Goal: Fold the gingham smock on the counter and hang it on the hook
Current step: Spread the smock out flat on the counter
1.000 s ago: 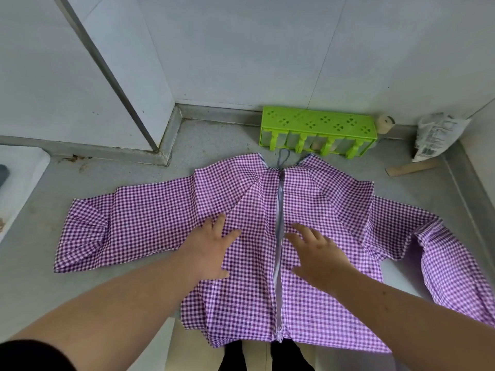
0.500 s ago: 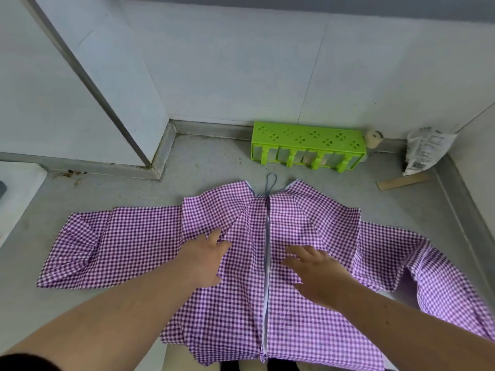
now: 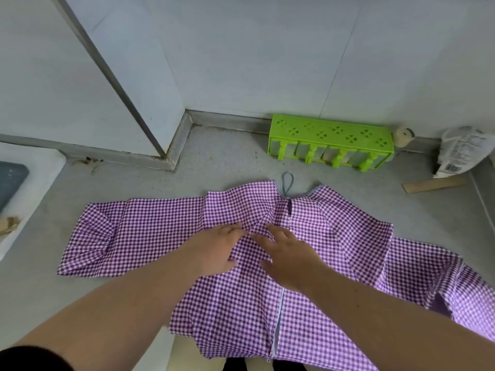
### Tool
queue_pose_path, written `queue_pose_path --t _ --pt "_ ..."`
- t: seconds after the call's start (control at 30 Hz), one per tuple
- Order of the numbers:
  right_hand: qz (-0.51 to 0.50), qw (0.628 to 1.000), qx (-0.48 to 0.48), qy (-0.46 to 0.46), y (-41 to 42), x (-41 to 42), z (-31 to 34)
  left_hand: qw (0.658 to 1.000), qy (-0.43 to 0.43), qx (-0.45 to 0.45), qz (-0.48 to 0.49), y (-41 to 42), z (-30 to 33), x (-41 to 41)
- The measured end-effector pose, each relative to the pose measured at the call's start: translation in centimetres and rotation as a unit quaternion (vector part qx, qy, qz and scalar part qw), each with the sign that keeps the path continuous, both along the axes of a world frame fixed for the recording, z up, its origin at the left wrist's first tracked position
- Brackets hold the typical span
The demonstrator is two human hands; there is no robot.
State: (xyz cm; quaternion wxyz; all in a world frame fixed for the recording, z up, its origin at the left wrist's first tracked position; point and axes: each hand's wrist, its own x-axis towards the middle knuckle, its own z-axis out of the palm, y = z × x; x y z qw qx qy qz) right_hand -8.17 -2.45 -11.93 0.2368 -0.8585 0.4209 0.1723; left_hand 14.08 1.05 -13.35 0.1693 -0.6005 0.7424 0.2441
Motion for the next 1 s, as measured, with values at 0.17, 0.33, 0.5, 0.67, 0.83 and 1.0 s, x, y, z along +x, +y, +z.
queue_pose_path --t 0.17,0.33,0.5,0.67,0.83,1.0 --pt "-0.05 0.994 0.026 0.093 1.4 6.3 -2.8 0.996 0.008 -0.066 0.065 2.2 0.5 4.9" --pt "-0.058 0.992 0.02 0.114 1.0 7.0 -3.0 0.975 -0.013 -0.077 0.206 5.3 0.4 11.0" --pt "-0.032 0.992 0.009 0.123 -0.4 8.2 -3.0 0.965 -0.047 -0.012 0.257 7.3 -0.5 16.4" --pt "-0.02 0.991 -0.004 0.132 -1.7 11.0 -3.2 0.954 -0.074 0.02 0.289 8.3 -0.9 20.8" --pt "-0.032 0.992 -0.001 0.123 -2.8 12.5 -3.7 0.924 -0.093 0.05 0.368 9.4 -1.5 26.1" --pt "-0.034 0.991 -0.002 0.131 -3.0 12.9 -3.8 0.78 -0.195 0.095 0.587 11.2 -0.9 33.4"
